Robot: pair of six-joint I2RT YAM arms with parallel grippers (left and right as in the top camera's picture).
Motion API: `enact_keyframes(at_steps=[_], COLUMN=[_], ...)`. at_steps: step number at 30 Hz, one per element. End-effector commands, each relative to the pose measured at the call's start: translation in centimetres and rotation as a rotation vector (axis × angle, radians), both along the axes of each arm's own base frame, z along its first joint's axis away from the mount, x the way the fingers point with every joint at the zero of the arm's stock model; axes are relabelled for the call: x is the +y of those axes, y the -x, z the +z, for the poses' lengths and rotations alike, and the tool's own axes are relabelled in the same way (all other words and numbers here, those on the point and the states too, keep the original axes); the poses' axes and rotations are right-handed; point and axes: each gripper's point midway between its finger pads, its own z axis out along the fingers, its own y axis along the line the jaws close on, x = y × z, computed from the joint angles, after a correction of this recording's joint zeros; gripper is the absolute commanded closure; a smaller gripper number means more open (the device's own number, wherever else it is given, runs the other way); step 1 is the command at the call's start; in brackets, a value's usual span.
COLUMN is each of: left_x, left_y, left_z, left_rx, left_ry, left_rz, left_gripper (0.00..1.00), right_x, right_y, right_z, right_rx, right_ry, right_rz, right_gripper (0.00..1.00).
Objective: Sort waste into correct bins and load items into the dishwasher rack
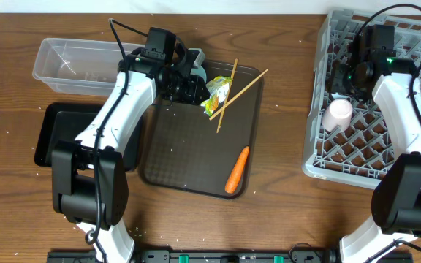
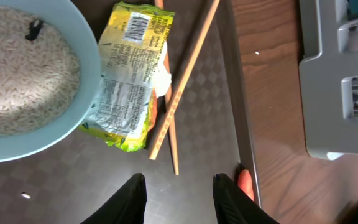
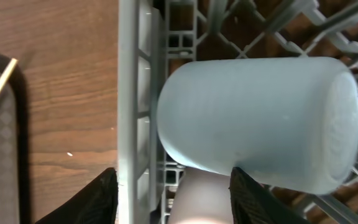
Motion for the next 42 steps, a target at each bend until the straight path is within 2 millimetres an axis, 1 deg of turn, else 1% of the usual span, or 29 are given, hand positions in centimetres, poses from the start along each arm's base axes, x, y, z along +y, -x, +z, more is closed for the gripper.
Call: enact_keyframes(at_steps=[1, 6, 9, 12, 15, 16, 17, 19, 21, 23, 25, 26, 28, 32, 36, 39, 42], left_x=[0.3, 0.6, 1.2, 0.9, -0.7, -1.5, -2.2, -4.0, -4.9, -6.1, -6.6, -6.6, -6.0, -4.9, -2.9, -1.0, 0.7], left_y=[0.1, 0.0, -0.6, -1.2, -1.6, -1.6, -1.6, -1.6, -1.6, -1.2, -0.8, -0.8, -1.1, -2.1, -3.0, -3.6, -3.9], left_z=[-0.2, -0.3, -0.8, -0.9, -1.2, -1.4, -1.6, -2.5, -3.4, -4.8, -5.9, -6.5, -6.7, -6.3, -5.8, -4.8, -3.1], left_rx=[-0.009, -0.016, -0.04, -0.081, -0.136, -0.153, -0.168, -0.196, -0.213, -0.227, -0.235, -0.236, -0.236, -0.218, -0.192, -0.177, -0.187], left_ry=[-0.025, -0.047, -0.107, -0.139, -0.155, -0.155, -0.155, -0.174, -0.217, -0.268, -0.321, -0.356, -0.398, -0.395, -0.383, -0.376, -0.372], left_rz=[-0.003, 0.004, 0.022, 0.016, -0.039, -0.065, -0.089, -0.133, -0.148, -0.19, -0.211, -0.21, -0.164, -0.071, 0.018, 0.084, 0.123], left_gripper=[0.64, 0.63, 0.63, 0.63, 0.62, 0.58, 0.57, 0.5, 0.47, 0.45, 0.45, 0.46, 0.46, 0.46, 0.46, 0.46, 0.46], right_x=[1.8, 4.3, 6.2, 8.2, 10.6, 11.2, 11.6, 11.7, 11.6, 11.4, 11.1, 11.1, 11.2, 11.7, 13.0, 15.2, 18.2], right_y=[-0.3, -0.4, 0.0, 0.2, 0.4, 0.5, 0.6, 0.5, 0.4, 0.4, 0.4, 0.4, 0.5, 0.4, -0.2, -0.9, -1.6], right_z=[0.8, 3.7, 5.3, 5.7, 5.6, 5.6, 5.6, 5.5, 5.5, 5.5, 5.5, 5.5, 5.4, 5.5, 5.2, 4.0, 2.1], right_rx=[-0.028, -0.107, -0.14, -0.147, -0.141, -0.139, -0.138, -0.139, -0.14, -0.137, -0.134, -0.134, -0.131, -0.136, -0.144, -0.134, -0.117], right_ry=[-0.081, -0.157, -0.179, -0.183, -0.191, -0.192, -0.188, -0.167, -0.164, -0.167, -0.167, -0.168, -0.174, -0.187, -0.215, -0.249, -0.295], right_rz=[0.069, 0.153, 0.201, 0.245, 0.288, 0.297, 0.297, 0.277, 0.266, 0.256, 0.249, 0.248, 0.25, 0.24, 0.22, 0.209, 0.201], right_gripper=[0.48, 0.47, 0.46, 0.44, 0.42, 0.4, 0.39, 0.37, 0.37, 0.36, 0.36, 0.36, 0.36, 0.38, 0.42, 0.44, 0.46])
